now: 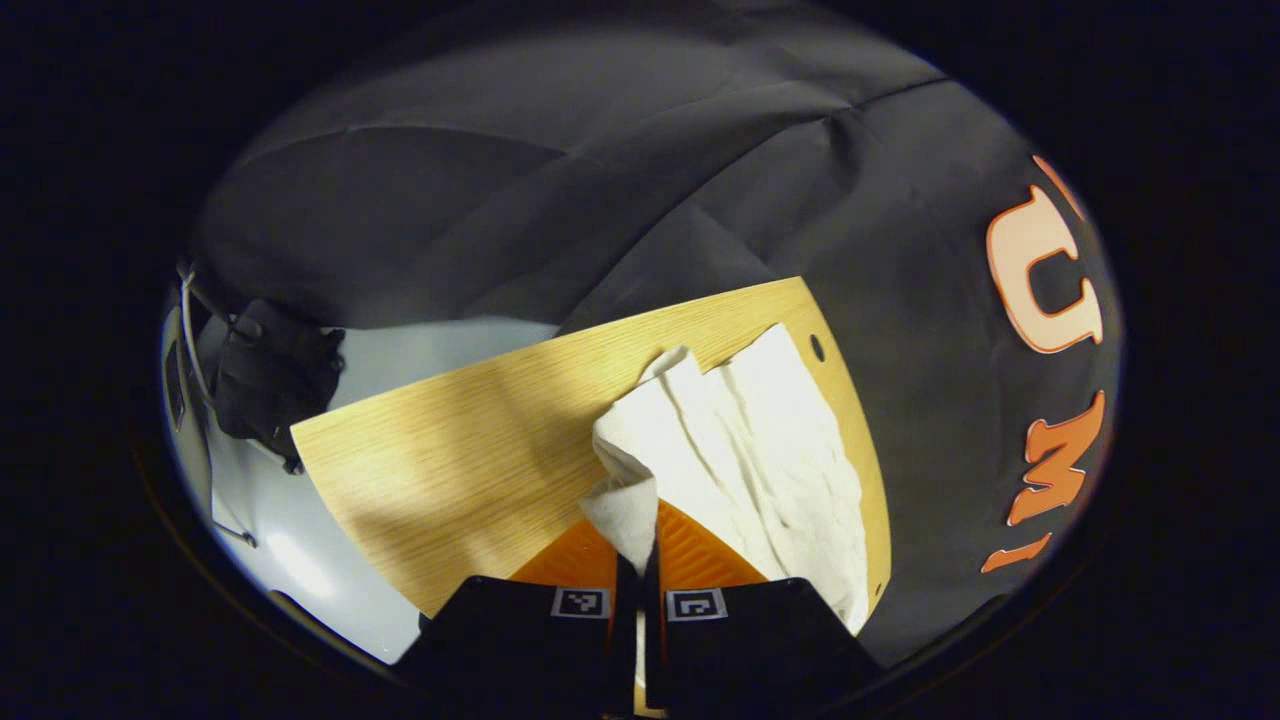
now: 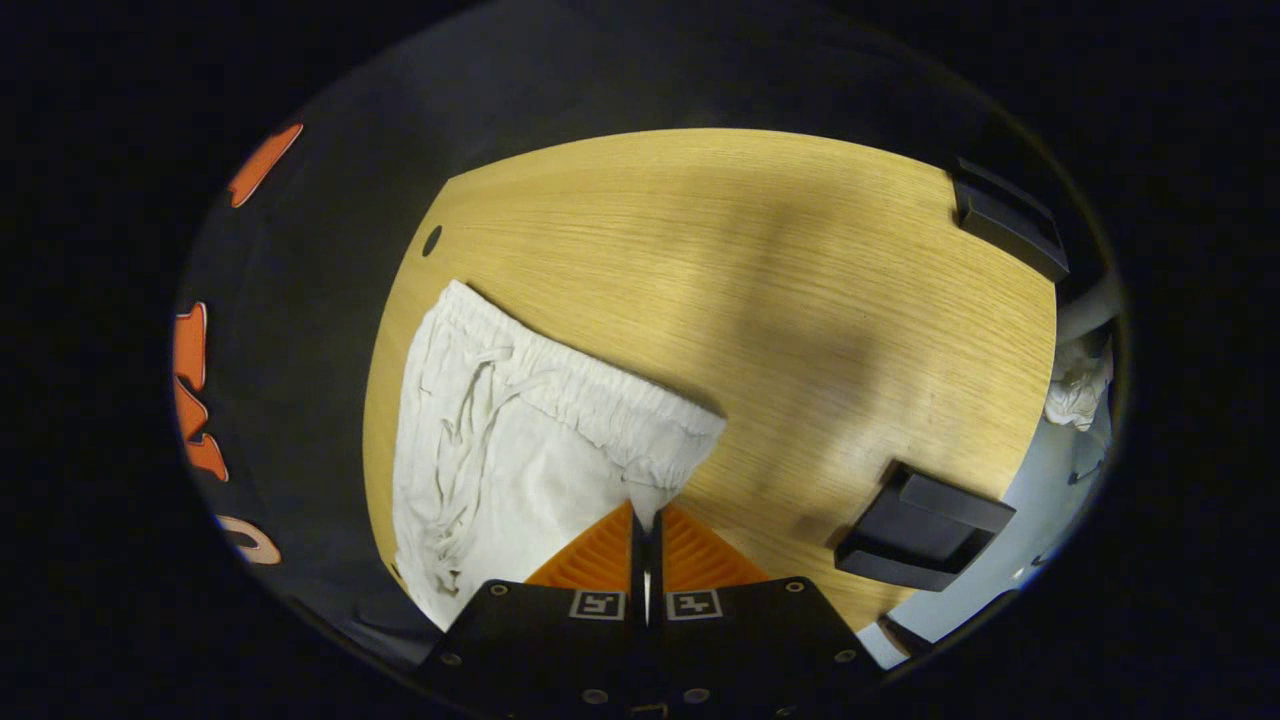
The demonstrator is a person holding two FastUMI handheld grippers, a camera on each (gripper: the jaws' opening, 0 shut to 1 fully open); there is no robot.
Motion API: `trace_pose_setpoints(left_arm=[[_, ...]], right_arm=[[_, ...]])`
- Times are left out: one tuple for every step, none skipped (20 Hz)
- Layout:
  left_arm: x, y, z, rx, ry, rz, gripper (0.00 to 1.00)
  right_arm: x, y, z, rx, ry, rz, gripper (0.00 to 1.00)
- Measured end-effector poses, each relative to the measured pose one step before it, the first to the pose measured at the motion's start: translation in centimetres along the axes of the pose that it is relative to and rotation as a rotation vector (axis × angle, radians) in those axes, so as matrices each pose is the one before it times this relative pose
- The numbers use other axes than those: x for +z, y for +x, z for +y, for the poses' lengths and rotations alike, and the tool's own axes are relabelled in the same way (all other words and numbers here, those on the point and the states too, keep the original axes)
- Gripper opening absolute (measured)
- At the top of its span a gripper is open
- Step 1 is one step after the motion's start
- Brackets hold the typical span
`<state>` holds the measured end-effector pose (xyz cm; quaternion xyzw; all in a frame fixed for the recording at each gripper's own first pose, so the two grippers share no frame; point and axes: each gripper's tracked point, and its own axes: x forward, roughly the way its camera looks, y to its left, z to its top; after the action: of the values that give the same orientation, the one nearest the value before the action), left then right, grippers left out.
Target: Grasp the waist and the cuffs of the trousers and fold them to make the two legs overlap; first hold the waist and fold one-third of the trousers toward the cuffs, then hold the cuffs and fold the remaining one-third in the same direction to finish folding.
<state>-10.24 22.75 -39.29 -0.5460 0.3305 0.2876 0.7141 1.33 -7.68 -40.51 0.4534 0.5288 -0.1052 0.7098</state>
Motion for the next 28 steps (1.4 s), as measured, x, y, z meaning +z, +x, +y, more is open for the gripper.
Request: trace_pose_setpoints(left_arm=[[0.478,-0.228,-0.54,-0.01185,0.02038,-0.00386,0.06],[0.41,-0.13,-0.771,-0.01106,0.02008,-0.00253,0.06],[0.535,-0.179,-0.905,-0.01282,0.02199,-0.0006,0.06],[0.497,0.147,-1.377,-0.0144,0.02542,0.00402,0.06],[0.589,0.11,-1.141,-0.01131,0.03216,0.00443,0.05],[0.654,0.095,-1.182,-0.00911,0.03559,0.00381,0.05],[0.822,0.146,-1.146,-0.01261,0.03521,0.00264,0.06],[0.755,0.181,-0.931,-0.00614,0.03223,0.00328,0.05],[0.802,0.243,-0.904,-0.00787,0.02628,0.00687,0.05],[0.654,0.361,-0.85,-0.00435,0.02566,0.00262,0.05],[0.863,0.328,-0.767,-0.00588,0.02713,0.00565,0.05],[0.719,0.218,-0.698,-0.0046,0.02812,-0.00118,0.06],[0.847,0.332,-0.701,-0.00295,0.02395,0.00218,0.06],[0.547,0.554,-0.453,-0.00558,0.01973,0.0052,0.05],[0.72,0.617,-0.459,-0.00216,0.02019,0.00494,0.05],[0.5,0.922,-0.637,-0.00359,0.01928,0.01144,0.05],[0.49,0.607,-0.853,-0.01219,0.01654,0.01417,0.05],[0.7,0.433,-0.659,-0.0122,0.0189,0.0084,0.03],[0.783,0.729,-0.188,-0.00191,0.01688,0.0128,0.05],[1.009,0.838,-0.369,-0.00645,0.00971,0.00449,0.05],[1.013,1.013,-0.051,-0.00008,-0.0018,0.00817,0.05],[0.901,1.108,-0.053,-0.0028,-0.00213,0.002,0.05],[0.427,1.143,0.324,0.00984,-0.0032,0.0166,0.05],[-0.005,1.299,0.018,0.01563,0.00329,0.02797,0.05],[0.115,1.234,0.211,0.02815,0.01086,0.02308,0.05],[-0.064,1.187,0.096,0.02462,0.01355,0.02334,0.05],[0.011,1.383,0.171,0.02299,0.01017,0.01781,0.05],[0.166,1.314,0.088,0.01697,0.00361,0.0142,0.05]], right_arm=[[0.301,-0.379,0.405,0.00903,-0.00598,-0.01005,0.01],[0.492,-0.436,0.78,0.01729,0.00648,-0.00495,0.01],[0.321,-0.463,1.019,0.02174,0.01116,-0.00428,0.01],[0.527,-0.327,1.062,0.0199,0.00646,-0.00774,0.01],[0.595,-0.353,0.934,0.01134,0.0045,-0.01055,0.0],[0.523,-0.271,1.078,0.01458,-0.00052,-0.00641,0.01],[0.111,-0.146,1.089,0.01502,-0.00288,-0.00414,0.01],[0.455,0.024,1.115,0.01394,-0.00455,0.00005,0.05],[0.468,0.071,0.985,0.01121,-0.00574,-0.00222,0.05],[0.541,0.099,0.841,0.00924,-0.00574,-0.00263,0.05],[0.358,-0.17,0.818,0.00463,-0.0008,-0.00225,0.01],[0.6,0.048,0.669,0.00342,0.00125,0.00027,0.01],[0.344,0.189,0.69,0.00461,0.00499,0.00063,0.01],[0.459,0.261,0.741,0.00629,0.00181,0.00173,0.01],[0.363,0.156,0.593,0.00394,0.00004,0.00147,0.01],[0.284,0.369,0.698,0.00373,-0.00603,0.00545,0.01],[0.398,0.417,0.742,-0.0035,-0.00567,0.00024,0.01],[0.525,0.614,0.907,0.00143,-0.0079,0.00298,0.01],[0.195,0.39,0.717,0.00094,-0.00627,0.00299,0.01],[0.454,0.617,0.749,0.00248,-0.00644,0.00379,0.01],[0.378,0.616,0.769,-0.00043,-0.00529,0.00485,0.01],[0.363,0.741,0.775,0.00389,-0.00504,0.00709,0.01],[0.323,0.833,0.761,0.00034,-0.00672,0.0071,0.01],[0.339,0.905,0.638,-0.00517,-0.00991,0.00766,0.01],[0.196,0.931,0.538,-0.00737,-0.00413,0.0083,0.0],[0.373,0.996,0.599,-0.00698,-0.00382,0.0063,0.0],[0.309,1.15,0.498,-0.01007,-0.00557,0.01137,0.0],[0.413,1.138,0.411,-0.01165,-0.00183,0.00756,0.0]])
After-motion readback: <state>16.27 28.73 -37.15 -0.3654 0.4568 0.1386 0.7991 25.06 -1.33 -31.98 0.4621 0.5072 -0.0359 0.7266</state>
